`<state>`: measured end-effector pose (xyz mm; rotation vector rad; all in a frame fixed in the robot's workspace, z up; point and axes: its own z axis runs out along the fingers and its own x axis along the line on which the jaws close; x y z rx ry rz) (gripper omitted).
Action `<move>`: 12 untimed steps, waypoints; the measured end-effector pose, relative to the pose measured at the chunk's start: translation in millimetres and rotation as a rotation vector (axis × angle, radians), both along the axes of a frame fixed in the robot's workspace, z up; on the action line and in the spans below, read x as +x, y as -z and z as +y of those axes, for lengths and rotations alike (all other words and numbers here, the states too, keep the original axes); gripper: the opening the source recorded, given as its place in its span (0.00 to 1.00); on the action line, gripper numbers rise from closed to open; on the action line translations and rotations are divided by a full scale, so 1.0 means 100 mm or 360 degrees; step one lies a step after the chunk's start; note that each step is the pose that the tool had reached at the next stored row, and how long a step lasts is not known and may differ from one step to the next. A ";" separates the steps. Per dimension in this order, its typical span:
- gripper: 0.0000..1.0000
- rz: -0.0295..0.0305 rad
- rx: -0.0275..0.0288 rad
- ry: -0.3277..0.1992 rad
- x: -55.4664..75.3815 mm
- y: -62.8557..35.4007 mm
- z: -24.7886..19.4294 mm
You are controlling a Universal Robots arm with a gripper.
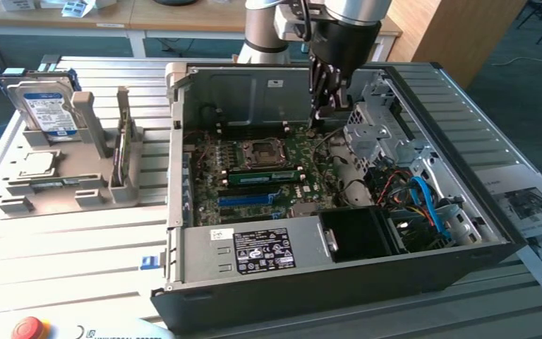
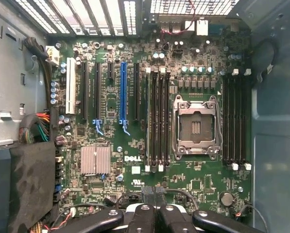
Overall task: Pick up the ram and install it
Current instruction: 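Press down the ram until it locks into place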
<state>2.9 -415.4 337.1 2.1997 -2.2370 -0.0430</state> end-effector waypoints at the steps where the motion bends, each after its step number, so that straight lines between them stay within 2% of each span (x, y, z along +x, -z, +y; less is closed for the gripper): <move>1: 0.11 -0.00002 0.00002 0.0000 0.00 0.014 0.000; 12: 0.11 -0.00005 0.00002 0.0000 0.00 0.134 0.000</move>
